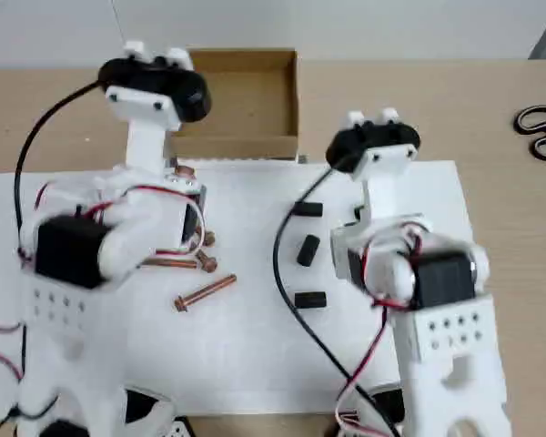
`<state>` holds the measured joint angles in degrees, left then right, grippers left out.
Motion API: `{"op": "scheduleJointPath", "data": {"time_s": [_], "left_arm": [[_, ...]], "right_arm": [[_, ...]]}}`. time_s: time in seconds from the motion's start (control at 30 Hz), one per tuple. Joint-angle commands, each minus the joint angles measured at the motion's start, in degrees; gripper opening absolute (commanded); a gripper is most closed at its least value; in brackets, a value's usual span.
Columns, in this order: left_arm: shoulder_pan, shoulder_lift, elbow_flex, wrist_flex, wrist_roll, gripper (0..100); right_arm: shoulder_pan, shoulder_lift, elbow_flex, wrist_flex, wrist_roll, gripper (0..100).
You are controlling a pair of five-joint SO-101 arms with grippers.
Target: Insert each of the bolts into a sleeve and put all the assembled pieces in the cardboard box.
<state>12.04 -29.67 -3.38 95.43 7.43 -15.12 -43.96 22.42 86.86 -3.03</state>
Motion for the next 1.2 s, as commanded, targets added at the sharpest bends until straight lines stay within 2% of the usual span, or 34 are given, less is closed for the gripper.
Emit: {"op": "scheduleJointPath", "data": {"time_s": [0.0, 0.23, 0.53, 0.8, 1.03, 1.17], "left_arm": [[-0.53, -8.97, 8.4, -8.35, 2.11, 0], [-5.8, -26.37, 32.13, -31.21, 8.7, 0], [-5.71, -41.32, 55.6, -47.38, 15.12, 0], [-5.71, -45.8, 62.9, -54.33, 19.52, 0], [-5.71, -45.45, 62.9, -54.68, 27.87, 0], [-4.4, -45.45, 62.99, -54.59, 28.57, 0]], "right_arm": [[-0.4, -7.96, 8.18, -6.73, -0.44, 0.4], [-0.4, -21.85, 24.09, -20.62, -0.26, 0.3], [-7.34, -24.92, 35.52, -29.93, -0.53, 0.3], [-15.25, -24.92, 43.78, -44.26, -0.44, 0.3], [-20.62, -24.92, 49.85, -54.55, -0.26, 0.3], [-22.55, -24.92, 50.99, -57.36, -0.26, 0.3]]}}
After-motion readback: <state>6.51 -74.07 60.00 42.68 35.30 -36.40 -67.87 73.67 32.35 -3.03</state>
